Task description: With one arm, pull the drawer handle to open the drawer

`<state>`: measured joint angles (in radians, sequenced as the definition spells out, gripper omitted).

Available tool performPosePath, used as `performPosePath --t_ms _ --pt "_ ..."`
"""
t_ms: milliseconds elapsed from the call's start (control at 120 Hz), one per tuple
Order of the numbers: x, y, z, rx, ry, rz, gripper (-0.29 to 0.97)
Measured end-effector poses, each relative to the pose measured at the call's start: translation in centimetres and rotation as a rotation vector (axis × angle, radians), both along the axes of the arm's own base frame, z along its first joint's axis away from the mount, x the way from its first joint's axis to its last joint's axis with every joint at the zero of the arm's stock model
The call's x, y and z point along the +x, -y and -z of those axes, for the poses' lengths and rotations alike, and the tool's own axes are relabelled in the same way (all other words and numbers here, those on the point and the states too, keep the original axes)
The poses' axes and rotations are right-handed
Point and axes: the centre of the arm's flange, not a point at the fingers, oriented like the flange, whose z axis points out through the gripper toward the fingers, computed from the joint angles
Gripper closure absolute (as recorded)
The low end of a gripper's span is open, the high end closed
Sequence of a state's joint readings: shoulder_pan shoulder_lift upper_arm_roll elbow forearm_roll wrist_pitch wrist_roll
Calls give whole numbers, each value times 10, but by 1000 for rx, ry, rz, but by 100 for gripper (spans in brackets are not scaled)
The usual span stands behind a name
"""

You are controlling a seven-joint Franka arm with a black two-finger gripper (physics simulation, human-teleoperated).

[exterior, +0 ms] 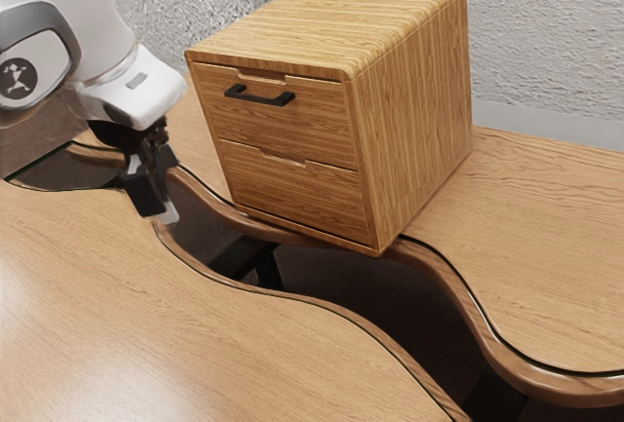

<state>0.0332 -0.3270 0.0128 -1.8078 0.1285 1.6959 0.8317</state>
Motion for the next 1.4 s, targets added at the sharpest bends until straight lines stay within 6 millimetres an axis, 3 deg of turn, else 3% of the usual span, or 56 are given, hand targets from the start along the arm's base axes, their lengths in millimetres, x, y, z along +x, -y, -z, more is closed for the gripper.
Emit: performPosePath --t_ms 217,425,600,792,1008,1083,1208,1400 --pt "31 8 -2 23 132 280 0" --pt "41 -1 -5 85 183 421 0" --pt "48 -17 -2 107 190 450 0" --pt "87 -27 16 113 164 476 0" --pt "98 -51 4 132 193 465 0" --pt "101 -58 12 135 196 461 0" --pt "104 -57 21 145 226 470 0" --pt "112 -60 16 159 295 463 0"
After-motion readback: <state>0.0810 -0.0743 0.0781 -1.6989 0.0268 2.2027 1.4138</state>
